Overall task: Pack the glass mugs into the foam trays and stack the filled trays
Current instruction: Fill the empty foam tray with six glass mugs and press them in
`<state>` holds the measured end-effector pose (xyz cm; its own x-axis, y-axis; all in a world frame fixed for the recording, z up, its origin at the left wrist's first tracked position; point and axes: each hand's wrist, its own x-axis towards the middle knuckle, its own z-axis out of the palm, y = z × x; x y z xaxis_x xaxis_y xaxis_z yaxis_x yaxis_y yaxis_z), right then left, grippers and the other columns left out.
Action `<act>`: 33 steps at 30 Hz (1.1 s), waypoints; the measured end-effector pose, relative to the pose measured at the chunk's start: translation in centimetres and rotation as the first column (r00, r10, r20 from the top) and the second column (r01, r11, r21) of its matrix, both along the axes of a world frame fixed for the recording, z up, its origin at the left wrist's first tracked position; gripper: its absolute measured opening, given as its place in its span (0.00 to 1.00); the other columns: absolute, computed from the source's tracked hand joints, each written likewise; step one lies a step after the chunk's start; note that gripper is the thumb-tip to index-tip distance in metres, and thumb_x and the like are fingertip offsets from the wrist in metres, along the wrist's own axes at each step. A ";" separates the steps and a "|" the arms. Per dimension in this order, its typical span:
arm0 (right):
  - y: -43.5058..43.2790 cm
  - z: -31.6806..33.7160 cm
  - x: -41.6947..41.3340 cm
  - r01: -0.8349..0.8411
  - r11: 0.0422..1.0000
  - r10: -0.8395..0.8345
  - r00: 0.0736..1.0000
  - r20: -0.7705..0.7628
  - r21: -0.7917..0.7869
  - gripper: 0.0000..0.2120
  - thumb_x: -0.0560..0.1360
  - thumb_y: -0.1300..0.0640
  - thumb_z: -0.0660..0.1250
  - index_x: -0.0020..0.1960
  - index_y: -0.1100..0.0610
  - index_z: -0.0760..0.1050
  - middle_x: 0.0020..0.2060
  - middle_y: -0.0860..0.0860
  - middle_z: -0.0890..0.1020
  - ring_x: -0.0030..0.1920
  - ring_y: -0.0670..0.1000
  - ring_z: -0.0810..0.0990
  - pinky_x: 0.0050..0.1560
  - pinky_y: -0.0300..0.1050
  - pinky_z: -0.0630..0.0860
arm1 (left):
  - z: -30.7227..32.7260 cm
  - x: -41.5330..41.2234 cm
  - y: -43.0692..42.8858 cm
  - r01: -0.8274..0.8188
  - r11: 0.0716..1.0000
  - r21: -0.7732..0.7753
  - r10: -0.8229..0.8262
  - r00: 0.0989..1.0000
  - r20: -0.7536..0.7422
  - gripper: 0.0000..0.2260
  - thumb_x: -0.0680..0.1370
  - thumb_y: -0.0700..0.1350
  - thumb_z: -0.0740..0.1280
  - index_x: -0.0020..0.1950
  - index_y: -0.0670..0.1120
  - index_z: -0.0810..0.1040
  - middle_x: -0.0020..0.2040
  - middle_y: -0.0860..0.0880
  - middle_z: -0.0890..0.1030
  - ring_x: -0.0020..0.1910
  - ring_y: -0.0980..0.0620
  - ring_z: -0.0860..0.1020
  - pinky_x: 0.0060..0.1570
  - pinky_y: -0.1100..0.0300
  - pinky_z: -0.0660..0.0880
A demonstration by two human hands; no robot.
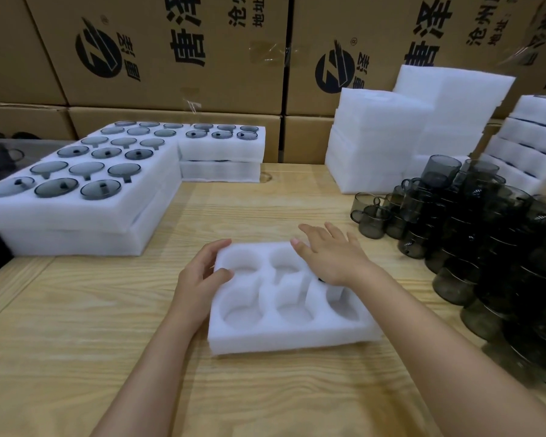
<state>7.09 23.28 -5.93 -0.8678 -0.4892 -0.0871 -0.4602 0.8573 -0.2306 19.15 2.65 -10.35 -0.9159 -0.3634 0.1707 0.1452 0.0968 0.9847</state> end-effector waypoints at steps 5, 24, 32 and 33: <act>0.8 1.2 -0.4 0.149 0.824 -0.077 0.985 0.152 -0.546 0.21 0.80 0.41 0.49 0.57 0.53 0.74 0.54 0.47 0.75 0.58 0.50 0.73 0.53 0.42 0.61 | 0.1 0.1 0.0 0.000 1.000 0.009 0.000 1.000 0.001 0.23 0.65 0.42 0.66 0.59 0.54 0.78 0.54 0.56 0.82 0.53 0.54 0.80 0.51 0.56 0.75; 5.8 0.3 -4.3 0.422 0.880 -0.470 0.844 -0.260 -0.219 0.19 0.76 0.43 0.63 0.43 0.60 0.78 0.54 0.55 0.74 0.56 0.58 0.74 0.48 0.53 0.77 | 0.2 0.2 -0.2 0.015 0.998 0.057 -0.015 1.000 0.000 0.24 0.63 0.40 0.66 0.58 0.52 0.79 0.57 0.51 0.81 0.56 0.50 0.79 0.55 0.51 0.76; 6.0 0.8 -4.1 0.393 0.840 -0.449 0.891 -0.072 -0.374 0.18 0.74 0.46 0.68 0.34 0.58 0.69 0.35 0.53 0.75 0.46 0.57 0.76 0.42 0.47 0.70 | 0.4 0.2 0.0 0.029 0.997 0.071 -0.029 1.000 -0.001 0.24 0.63 0.39 0.65 0.59 0.49 0.79 0.57 0.48 0.81 0.56 0.48 0.79 0.53 0.53 0.76; 6.0 0.9 -4.1 0.398 0.808 -0.461 0.886 -0.046 -0.435 0.15 0.73 0.47 0.70 0.39 0.57 0.71 0.38 0.52 0.76 0.48 0.56 0.76 0.45 0.47 0.71 | 0.5 0.2 0.0 0.035 0.997 0.073 -0.035 0.999 -0.001 0.24 0.63 0.39 0.65 0.59 0.49 0.79 0.57 0.47 0.81 0.56 0.48 0.79 0.53 0.53 0.76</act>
<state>2.96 29.23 -5.02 -0.9844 -0.0267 0.1741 -0.1211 0.8203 -0.5589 19.39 2.61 -9.90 -0.9283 -0.3424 0.1447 0.1471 0.0193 0.9889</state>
